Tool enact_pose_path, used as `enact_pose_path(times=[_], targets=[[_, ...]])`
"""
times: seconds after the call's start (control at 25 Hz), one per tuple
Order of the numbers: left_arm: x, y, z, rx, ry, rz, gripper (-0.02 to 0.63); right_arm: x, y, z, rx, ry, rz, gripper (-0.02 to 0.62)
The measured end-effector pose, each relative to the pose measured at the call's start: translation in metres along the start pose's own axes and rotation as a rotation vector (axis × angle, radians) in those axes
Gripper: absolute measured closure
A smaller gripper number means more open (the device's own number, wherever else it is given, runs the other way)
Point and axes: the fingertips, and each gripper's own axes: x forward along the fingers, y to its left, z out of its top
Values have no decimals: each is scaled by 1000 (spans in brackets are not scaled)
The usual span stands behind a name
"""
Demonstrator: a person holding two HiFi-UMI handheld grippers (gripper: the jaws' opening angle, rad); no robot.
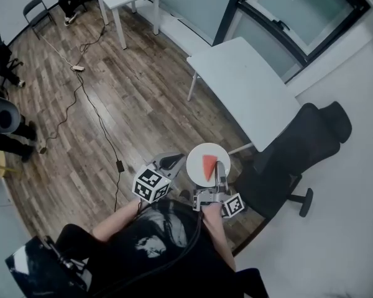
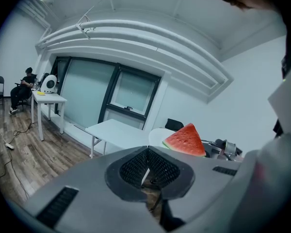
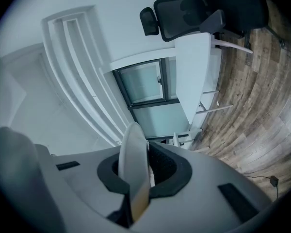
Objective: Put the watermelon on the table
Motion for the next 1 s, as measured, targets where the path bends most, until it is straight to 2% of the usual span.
enact_pose_path(times=[0.2,0.4,0.56,0.8,1.0], targets=[[-14,29,1,-27,-9,5,600,15,-9,-28,6,17,-24,557],[-22,55,-21,-58,41,7,600,20,-30,-46,34,23,-66,557],[-11,71,-25,-87,56,22,600,37,-38,-35,51,12,-72,558],[43,105,0,-79,60,46,600,99,-51,-12,75,49,-70,558],[107,119,43,12,64,43,600,170,-46,41,65,90,-33,558]])
